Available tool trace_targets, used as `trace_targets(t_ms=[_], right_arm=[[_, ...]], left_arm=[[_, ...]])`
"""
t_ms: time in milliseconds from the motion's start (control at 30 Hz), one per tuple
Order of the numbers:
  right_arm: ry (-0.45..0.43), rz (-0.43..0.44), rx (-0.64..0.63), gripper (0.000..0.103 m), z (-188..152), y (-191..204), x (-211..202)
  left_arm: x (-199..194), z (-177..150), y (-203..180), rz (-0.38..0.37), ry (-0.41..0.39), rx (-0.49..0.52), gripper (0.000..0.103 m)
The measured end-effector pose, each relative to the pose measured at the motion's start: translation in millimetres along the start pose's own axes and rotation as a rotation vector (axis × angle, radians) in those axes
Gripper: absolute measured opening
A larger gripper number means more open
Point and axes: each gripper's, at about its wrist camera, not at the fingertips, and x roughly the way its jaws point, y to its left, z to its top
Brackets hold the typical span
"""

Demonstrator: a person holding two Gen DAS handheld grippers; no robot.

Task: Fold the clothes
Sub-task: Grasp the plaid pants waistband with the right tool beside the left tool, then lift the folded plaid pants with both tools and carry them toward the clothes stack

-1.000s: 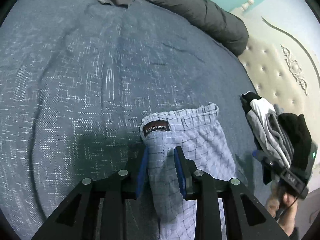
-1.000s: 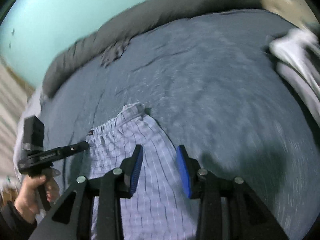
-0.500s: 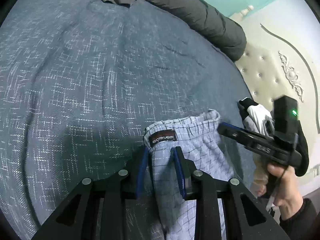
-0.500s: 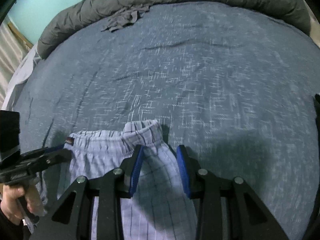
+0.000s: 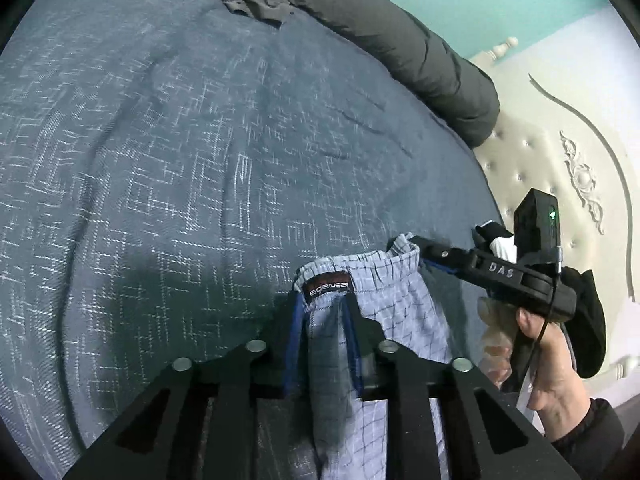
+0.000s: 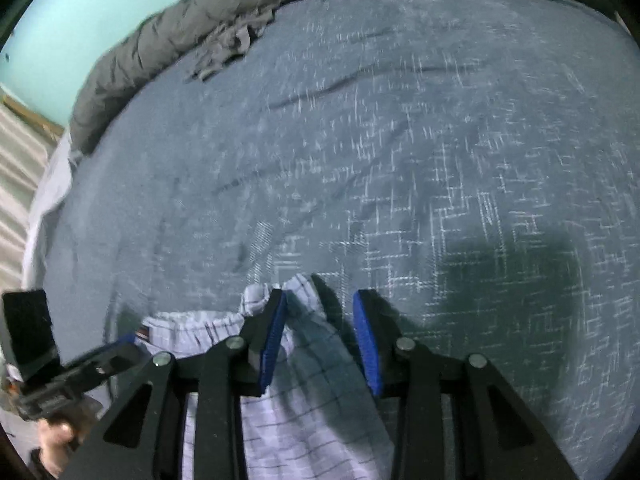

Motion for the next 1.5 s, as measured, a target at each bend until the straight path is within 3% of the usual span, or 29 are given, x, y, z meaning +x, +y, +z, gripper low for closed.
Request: trace_targets(t_ms=[33,233,367,567,1033,1500], right_arm=[[-0.003,0.003,-0.002,0.036,-0.6,-0.2,0.2],[-0.024,0.028,-0.041,0.036,-10.1,0.8,-0.7],[-0.026,0.063,-0.06,0.015,-19.9,5.0,1.1],[-0.1,0.078,-0.08,0.009,-32.7,11.3,-20.0],[-0.387,0.177,-0.131,0.008,-64.3,44.7,-167.7],[-0.598,0.217,-0.169,0.008,-80.7,77.5,-303.3]], left_arm=[[4.4,-0.1,1.4,-0.01,0.016,-0.013,0.042],[19.4,-0.5,-0.7,-0.038,0.021,-0.017,0.042],[21.4,-0.5,0.0,-0.047,0.015,-0.018,0.021],[5.7,-3.2,-15.3,-0.057,-0.01,0.022,0.013],[-90.1,-12.4,-98.2,-0.083,-0.114,0.147,0.012],[-203.5,-15.9,-217.7,-0.066,-0.257,0.341,0.012]])
